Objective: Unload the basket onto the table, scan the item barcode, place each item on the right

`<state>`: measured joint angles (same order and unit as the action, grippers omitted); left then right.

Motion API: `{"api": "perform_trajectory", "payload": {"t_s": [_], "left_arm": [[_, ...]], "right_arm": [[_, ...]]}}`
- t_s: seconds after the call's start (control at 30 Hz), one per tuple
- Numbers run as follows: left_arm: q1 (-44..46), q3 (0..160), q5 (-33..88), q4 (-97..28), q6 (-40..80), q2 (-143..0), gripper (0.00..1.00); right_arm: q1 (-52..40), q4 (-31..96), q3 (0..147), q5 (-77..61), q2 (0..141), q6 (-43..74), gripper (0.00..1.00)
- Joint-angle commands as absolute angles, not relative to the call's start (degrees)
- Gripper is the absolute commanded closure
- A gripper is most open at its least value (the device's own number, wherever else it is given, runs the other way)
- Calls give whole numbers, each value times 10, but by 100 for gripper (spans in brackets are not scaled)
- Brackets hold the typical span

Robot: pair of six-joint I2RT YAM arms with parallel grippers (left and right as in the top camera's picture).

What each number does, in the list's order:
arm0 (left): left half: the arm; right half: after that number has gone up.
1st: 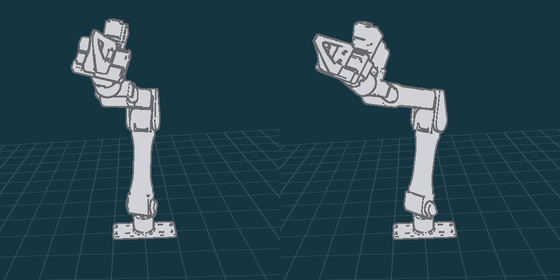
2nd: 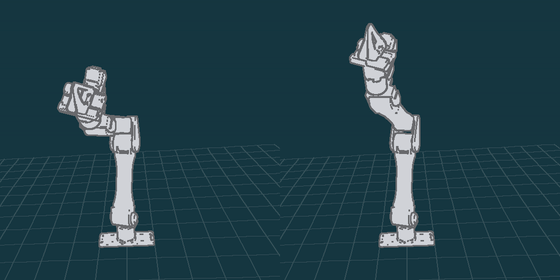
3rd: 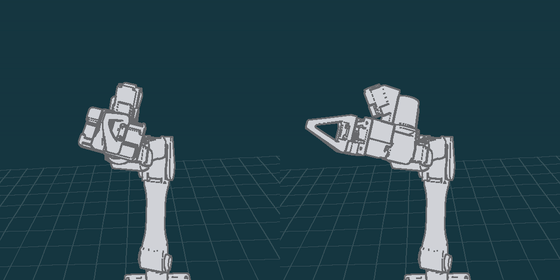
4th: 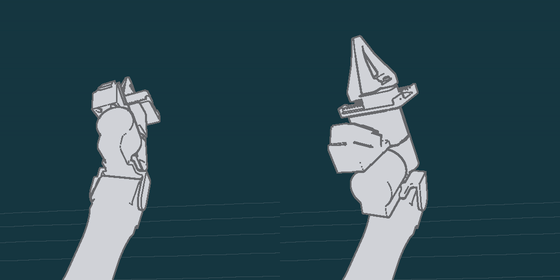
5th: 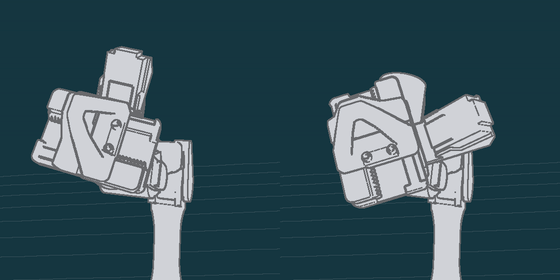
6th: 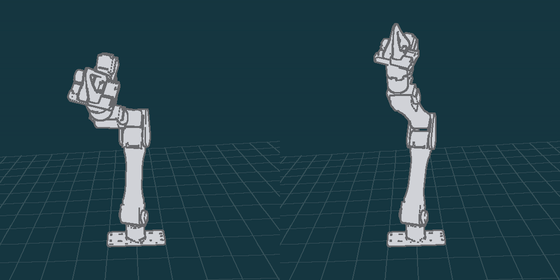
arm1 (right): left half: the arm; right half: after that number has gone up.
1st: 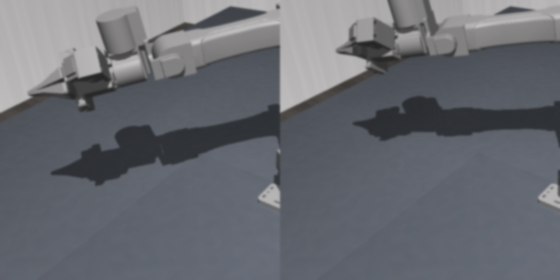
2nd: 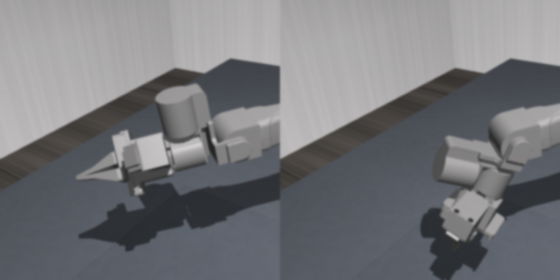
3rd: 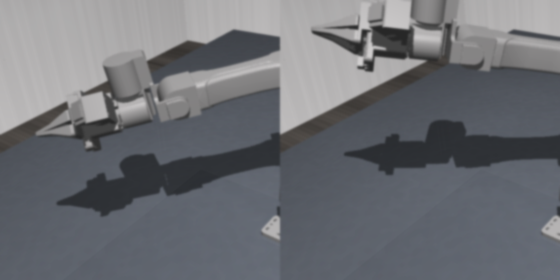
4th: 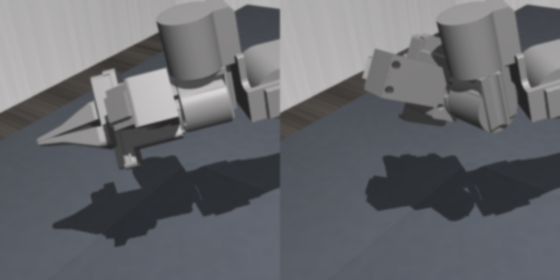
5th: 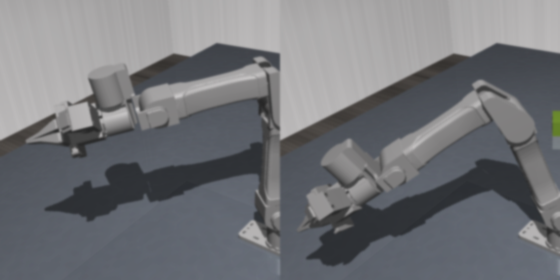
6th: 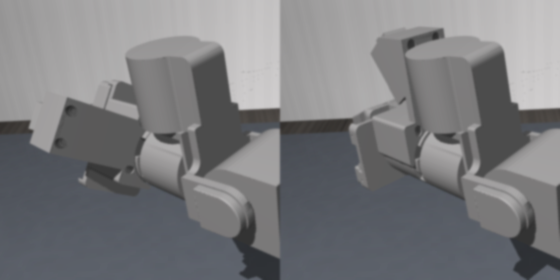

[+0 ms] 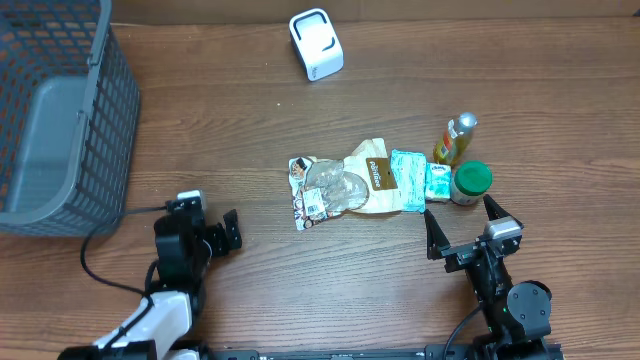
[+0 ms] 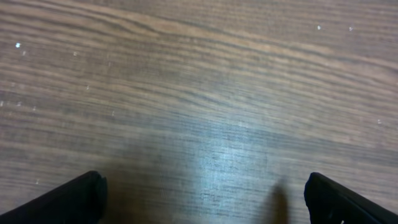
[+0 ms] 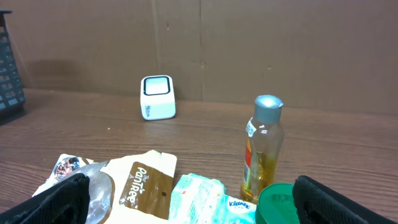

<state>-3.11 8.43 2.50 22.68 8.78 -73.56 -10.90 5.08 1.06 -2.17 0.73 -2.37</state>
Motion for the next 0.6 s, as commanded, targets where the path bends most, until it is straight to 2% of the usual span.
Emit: {"api": "perform_trajectory", "payload": {"t_s": [0.0, 0.27, 0.57], "left_arm": [[-34, 39, 28, 244, 93, -715, 0], [-34, 3, 27, 250, 92, -650, 0], [-34, 3, 27, 160, 87, -570, 0]], "right_arm": [[-107, 47, 5, -22, 2, -27, 0], [-107, 47, 5, -22, 2, -27, 0], [-107, 47, 5, -22, 2, -27, 0]]}}
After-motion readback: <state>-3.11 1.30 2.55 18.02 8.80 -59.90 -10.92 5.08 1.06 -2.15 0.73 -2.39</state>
